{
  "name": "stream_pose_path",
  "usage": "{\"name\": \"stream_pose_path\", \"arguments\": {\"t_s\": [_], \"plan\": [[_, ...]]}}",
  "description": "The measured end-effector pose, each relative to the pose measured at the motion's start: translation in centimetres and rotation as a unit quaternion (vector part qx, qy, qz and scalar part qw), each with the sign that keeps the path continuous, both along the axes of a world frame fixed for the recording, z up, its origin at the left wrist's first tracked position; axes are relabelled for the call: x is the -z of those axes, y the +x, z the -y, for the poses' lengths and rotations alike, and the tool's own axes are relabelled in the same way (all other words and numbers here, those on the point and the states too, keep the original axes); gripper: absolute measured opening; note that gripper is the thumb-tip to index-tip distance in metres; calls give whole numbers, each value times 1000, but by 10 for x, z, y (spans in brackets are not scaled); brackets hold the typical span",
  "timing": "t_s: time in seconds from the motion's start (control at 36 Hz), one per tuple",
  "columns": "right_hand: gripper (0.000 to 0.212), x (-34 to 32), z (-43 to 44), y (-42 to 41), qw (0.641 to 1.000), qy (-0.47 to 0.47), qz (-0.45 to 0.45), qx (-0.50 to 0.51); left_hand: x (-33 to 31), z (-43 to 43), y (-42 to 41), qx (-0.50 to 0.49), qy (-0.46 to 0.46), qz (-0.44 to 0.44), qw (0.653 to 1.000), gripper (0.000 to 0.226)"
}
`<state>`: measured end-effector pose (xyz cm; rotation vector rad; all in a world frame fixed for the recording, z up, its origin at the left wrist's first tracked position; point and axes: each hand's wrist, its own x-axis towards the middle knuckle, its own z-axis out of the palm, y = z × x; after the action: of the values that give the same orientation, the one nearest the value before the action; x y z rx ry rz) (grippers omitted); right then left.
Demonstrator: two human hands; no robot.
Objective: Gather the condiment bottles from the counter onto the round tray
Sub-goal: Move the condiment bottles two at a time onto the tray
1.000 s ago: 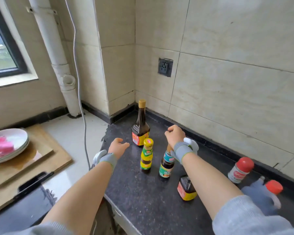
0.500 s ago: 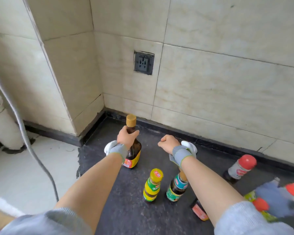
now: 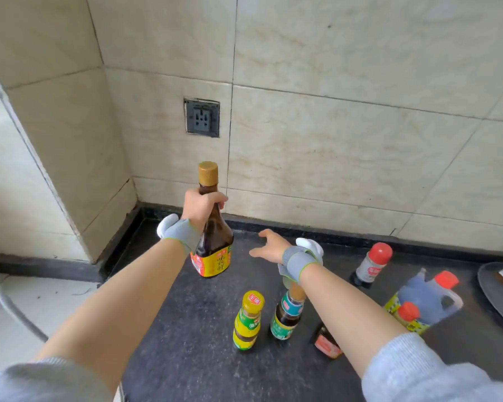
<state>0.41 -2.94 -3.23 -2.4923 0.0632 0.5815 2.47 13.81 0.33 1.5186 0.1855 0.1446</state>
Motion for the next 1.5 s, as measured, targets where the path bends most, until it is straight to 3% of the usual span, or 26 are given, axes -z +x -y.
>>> {"name": "stream_pose_path", "arguments": {"t_s": [0.11, 0.31, 0.39, 0.47, 0.56, 0.61, 0.67, 0.69, 0.81, 0.86, 1.14, 1.31, 1.5], "plan": [[72, -25, 22, -12, 997, 48, 51, 14, -45, 40, 3, 82, 4, 77, 994, 27], [49, -63, 91, -39, 982, 60, 155, 90, -82, 115, 0, 170, -69, 138, 973, 31], [44, -68, 141, -52, 963, 53, 193, 180, -86, 156, -5, 196, -87, 139, 967, 31], [45, -64, 200, -72, 922, 12, 224, 316, -87, 197, -12, 212, -107, 146, 960, 26], [49, -45, 261, -94, 884, -19, 185, 429, -85, 233, -18, 218, -121, 147, 957, 24], [41, -29, 305, -111, 875, -4, 144, 462, -82, 263, -24, 221, -125, 143, 957, 23], [18, -16, 323, -120, 880, 18, 111, 461, -78, 276, -26, 206, -126, 143, 960, 20], [17, -10, 335, -124, 885, 24, 94, 455, -73, 290, -28, 196, -125, 140, 962, 20], [47, 6, 349, -119, 915, 42, 53, 398, -56, 316, -31, 157, -92, 126, 975, 27], [35, 9, 349, -113, 926, 63, 39, 369, -47, 326, -33, 144, -74, 116, 980, 28], [40, 41, 380, -96, 956, 136, 7, 260, -23, 373, -43, 51, -28, 94, 994, 28], [42, 47, 395, -102, 946, 168, 30, 277, -21, 388, -37, 45, -27, 83, 995, 27], [45, 44, 457, -124, 872, 212, 81, 434, -23, 453, -33, 126, -2, 82, 989, 22]]}}
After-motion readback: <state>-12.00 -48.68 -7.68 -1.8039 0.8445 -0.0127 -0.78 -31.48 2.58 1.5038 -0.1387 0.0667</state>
